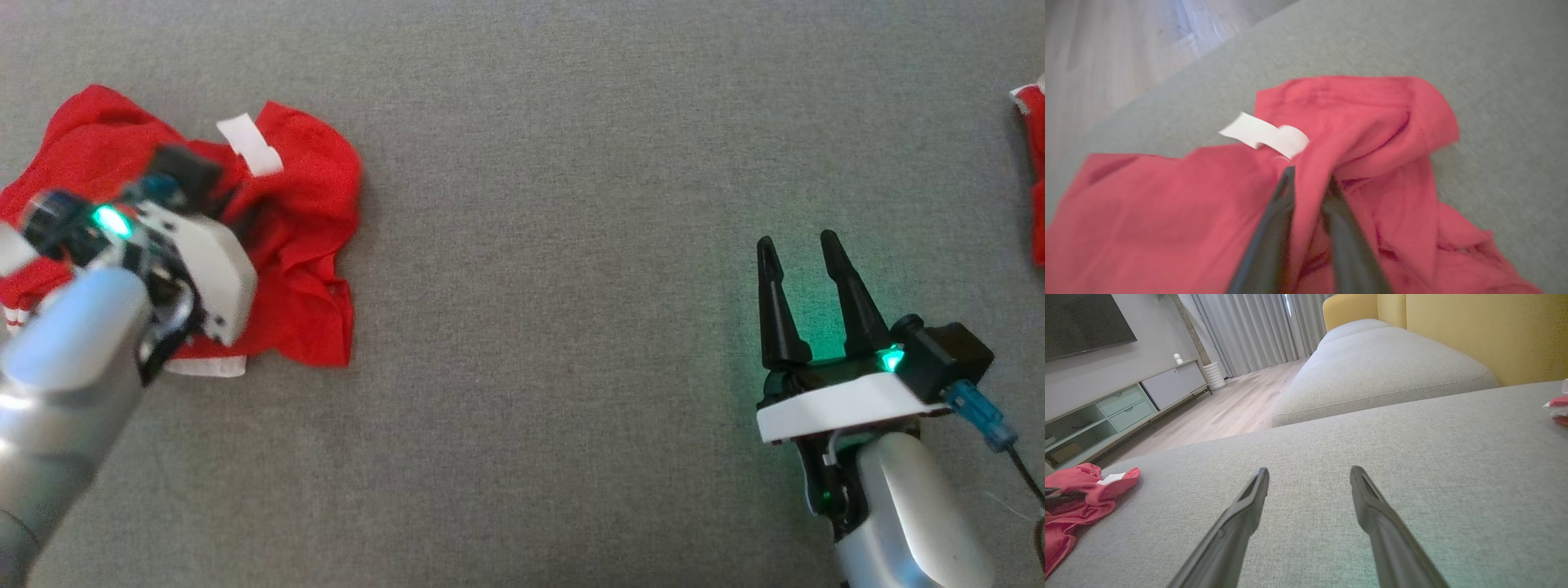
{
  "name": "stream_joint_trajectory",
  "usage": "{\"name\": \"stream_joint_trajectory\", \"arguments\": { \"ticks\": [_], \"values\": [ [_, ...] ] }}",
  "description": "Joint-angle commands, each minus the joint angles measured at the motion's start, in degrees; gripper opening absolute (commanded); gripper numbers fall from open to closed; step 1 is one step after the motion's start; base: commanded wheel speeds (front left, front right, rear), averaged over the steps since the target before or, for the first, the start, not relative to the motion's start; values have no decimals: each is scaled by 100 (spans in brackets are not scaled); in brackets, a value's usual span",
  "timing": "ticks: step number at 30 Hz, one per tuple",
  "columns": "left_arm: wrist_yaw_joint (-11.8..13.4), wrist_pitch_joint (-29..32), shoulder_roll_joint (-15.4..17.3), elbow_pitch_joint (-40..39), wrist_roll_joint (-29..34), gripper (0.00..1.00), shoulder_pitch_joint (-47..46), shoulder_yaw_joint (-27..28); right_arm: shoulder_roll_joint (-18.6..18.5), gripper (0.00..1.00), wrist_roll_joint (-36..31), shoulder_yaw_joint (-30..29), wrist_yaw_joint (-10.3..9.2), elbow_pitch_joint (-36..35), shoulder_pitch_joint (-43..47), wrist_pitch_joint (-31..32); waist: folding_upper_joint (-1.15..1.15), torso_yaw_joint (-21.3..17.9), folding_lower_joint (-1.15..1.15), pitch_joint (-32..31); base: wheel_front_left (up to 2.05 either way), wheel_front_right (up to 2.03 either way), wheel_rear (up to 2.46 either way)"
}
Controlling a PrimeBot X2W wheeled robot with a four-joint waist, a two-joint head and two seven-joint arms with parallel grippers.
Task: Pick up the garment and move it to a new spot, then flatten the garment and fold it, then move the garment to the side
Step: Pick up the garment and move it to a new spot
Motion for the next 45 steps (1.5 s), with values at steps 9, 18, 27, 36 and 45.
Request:
{"name": "stream_joint_trajectory", "arguments": {
  "ticks": [9,18,27,36,45],
  "values": [
    [241,-1615,101,604,347,0,-983,373,-13,100,22,102,-5,-122,-147,-62,0,59,-1,-180,0,0,0],
    [648,-2531,124,-325,862,0,-1295,527,-13,100,150,79,-5,-71,-6,-62,0,40,-1,-664,0,0,0],
    [1092,-2558,554,-2300,1259,0,-1287,800,-13,100,307,69,-5,-100,97,-62,0,-266,-1,-950,0,0,0],
    [1200,-2068,771,-3446,1375,0,-1542,773,-13,100,448,172,-5,-218,-25,-62,0,-885,-1,-727,0,0,0],
    [645,-1906,81,-2501,1453,82,-2085,349,-13,100,739,457,-5,-482,-401,-62,0,-1599,-1,-138,0,0,0]
  ]
}}
